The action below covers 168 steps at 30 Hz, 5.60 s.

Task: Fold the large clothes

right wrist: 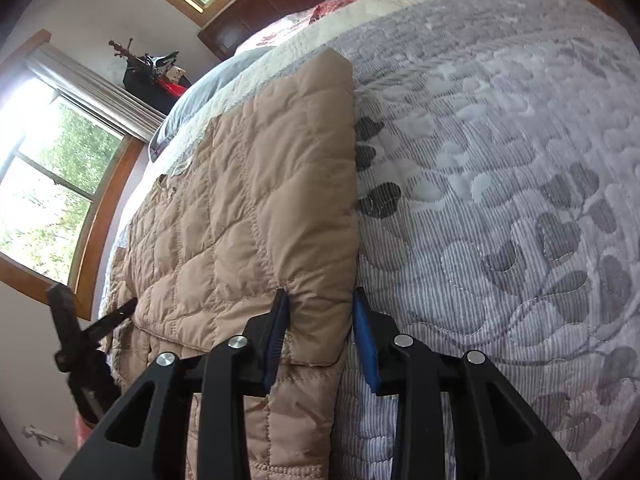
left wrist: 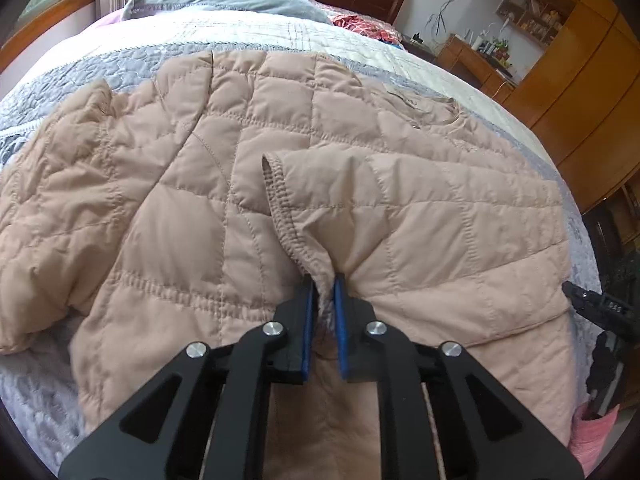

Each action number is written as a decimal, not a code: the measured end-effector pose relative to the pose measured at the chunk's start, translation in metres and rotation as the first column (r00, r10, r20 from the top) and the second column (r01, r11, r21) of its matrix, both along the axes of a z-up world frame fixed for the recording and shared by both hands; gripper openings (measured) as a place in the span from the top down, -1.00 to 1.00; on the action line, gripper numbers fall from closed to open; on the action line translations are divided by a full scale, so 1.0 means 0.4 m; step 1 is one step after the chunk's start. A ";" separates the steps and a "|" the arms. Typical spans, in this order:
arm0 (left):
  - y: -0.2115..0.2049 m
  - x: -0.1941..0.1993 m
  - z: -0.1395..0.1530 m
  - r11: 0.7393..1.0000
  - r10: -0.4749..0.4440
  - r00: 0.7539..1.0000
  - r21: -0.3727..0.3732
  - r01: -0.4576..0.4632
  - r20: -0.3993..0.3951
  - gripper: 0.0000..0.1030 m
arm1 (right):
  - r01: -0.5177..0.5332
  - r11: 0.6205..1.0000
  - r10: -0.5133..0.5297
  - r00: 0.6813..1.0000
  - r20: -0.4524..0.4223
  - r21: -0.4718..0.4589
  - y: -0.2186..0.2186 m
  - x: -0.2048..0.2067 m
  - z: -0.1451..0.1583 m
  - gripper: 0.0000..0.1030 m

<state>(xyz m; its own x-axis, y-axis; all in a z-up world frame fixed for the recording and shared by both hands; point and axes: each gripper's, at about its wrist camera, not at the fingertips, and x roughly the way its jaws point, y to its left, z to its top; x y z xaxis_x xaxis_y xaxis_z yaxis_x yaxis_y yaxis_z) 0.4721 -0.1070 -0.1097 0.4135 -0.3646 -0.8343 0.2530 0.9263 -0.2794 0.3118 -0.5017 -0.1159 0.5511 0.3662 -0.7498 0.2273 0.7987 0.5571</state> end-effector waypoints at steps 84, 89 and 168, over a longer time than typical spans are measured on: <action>1.053 -0.182 0.038 0.657 0.746 0.660 -0.062 -0.751 -0.082 -0.10 | -0.101 0.955 0.093 0.995 -0.044 -0.279 0.237 -0.139 0.089 0.24; 1.104 -0.151 0.000 0.599 0.783 0.610 -0.118 -0.792 -0.121 0.13 | -0.100 0.958 0.091 0.995 -0.045 -0.268 0.236 -0.135 0.078 0.24; 0.259 -0.088 0.023 0.992 0.037 0.999 0.118 -0.034 -0.023 0.19 | -0.333 0.921 0.324 0.943 -0.077 -0.200 0.502 -0.047 0.166 0.22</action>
